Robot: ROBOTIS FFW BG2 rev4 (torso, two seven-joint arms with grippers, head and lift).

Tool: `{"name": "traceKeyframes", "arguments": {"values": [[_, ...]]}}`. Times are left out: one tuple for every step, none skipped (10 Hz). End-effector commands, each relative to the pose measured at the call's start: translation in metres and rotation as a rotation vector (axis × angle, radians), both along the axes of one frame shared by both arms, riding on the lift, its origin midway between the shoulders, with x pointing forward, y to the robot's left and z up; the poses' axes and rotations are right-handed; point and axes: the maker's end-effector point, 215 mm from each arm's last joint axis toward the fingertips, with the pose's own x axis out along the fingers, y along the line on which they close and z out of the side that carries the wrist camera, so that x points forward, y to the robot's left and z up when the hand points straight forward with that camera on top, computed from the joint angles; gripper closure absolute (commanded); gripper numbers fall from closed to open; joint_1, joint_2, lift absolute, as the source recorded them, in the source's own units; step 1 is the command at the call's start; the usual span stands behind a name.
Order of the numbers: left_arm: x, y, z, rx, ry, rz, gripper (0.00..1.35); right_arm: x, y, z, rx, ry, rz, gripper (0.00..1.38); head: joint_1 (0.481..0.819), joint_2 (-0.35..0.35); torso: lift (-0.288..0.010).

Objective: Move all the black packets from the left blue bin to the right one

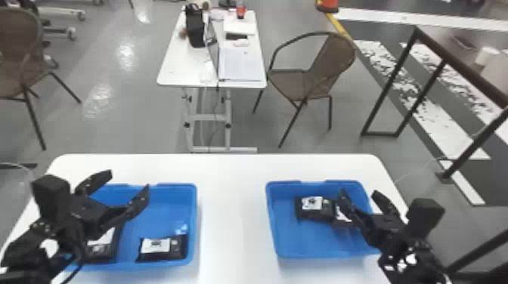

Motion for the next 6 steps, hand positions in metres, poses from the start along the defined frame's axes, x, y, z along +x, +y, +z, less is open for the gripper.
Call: {"name": "traceKeyframes", "arguments": {"values": [[0.001, -0.008, -0.034, 0.047, 0.107, -0.063, 0.15, -0.002, 0.023, 0.030, -0.046, -0.054, 0.047, 0.20, 0.695, -0.111, 0.000], [0.001, -0.020, -0.055, 0.055, 0.181, -0.133, 0.16, 0.000, 0.035, 0.045, -0.044, -0.083, 0.068, 0.20, 0.695, -0.105, 0.000], [0.000, -0.028, -0.072, 0.090, 0.251, -0.208, 0.16, 0.003, 0.042, 0.059, -0.025, -0.111, 0.080, 0.20, 0.695, -0.104, 0.000], [-0.003, -0.033, -0.088, 0.113, 0.330, -0.260, 0.16, 0.006, 0.047, 0.069, -0.015, -0.132, 0.088, 0.20, 0.695, -0.103, 0.000], [-0.007, -0.037, -0.099, 0.119, 0.387, -0.299, 0.17, 0.010, 0.049, 0.076, -0.006, -0.147, 0.089, 0.20, 0.695, -0.102, 0.000], [-0.013, -0.041, -0.107, 0.102, 0.440, -0.326, 0.17, 0.011, 0.051, 0.078, -0.002, -0.150, 0.092, 0.21, 0.695, -0.102, 0.000]]}}
